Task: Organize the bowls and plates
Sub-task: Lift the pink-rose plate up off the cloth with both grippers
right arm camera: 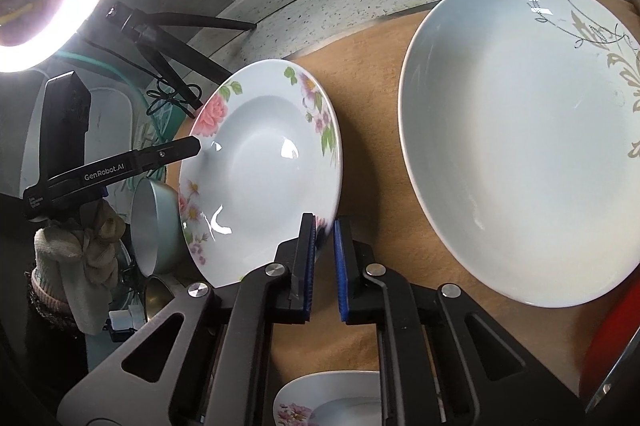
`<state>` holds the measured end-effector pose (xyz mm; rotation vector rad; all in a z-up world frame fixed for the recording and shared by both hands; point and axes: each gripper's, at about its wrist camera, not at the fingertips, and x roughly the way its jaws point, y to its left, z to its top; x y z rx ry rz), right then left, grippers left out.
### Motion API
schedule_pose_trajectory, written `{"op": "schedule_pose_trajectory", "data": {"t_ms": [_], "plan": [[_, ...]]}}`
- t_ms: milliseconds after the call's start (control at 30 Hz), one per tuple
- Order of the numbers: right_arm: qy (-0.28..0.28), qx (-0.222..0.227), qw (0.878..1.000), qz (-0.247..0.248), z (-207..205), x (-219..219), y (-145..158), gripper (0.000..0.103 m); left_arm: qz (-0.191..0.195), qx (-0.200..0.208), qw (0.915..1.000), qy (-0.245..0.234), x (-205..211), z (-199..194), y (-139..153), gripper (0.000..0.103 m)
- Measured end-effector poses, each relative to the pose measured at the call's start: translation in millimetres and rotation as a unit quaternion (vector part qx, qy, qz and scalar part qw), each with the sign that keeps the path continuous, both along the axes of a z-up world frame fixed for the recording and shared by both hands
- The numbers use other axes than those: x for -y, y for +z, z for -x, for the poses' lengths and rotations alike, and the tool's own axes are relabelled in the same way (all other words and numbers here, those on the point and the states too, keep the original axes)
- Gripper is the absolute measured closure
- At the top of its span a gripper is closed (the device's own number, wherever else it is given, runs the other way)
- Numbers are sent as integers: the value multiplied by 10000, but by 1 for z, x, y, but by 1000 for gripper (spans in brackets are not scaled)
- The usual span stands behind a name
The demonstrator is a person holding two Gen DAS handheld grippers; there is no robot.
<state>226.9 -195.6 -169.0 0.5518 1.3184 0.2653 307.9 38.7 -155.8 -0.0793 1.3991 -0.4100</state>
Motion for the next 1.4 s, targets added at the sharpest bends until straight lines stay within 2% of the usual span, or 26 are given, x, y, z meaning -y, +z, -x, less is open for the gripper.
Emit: {"op": "schedule_pose_trajectory", "data": {"t_ms": [500,933,1400], "plan": [[-2,60,10000,52,2,2,4,94,24,52,10000,60,0,4,1,87],[-56,173,9998,63,7,14,14,94,272,187,9993,148,3,10,14,87],[10,524,9986,42,27,29,56,94,538,404,9975,222,7,39,45,87]]}}
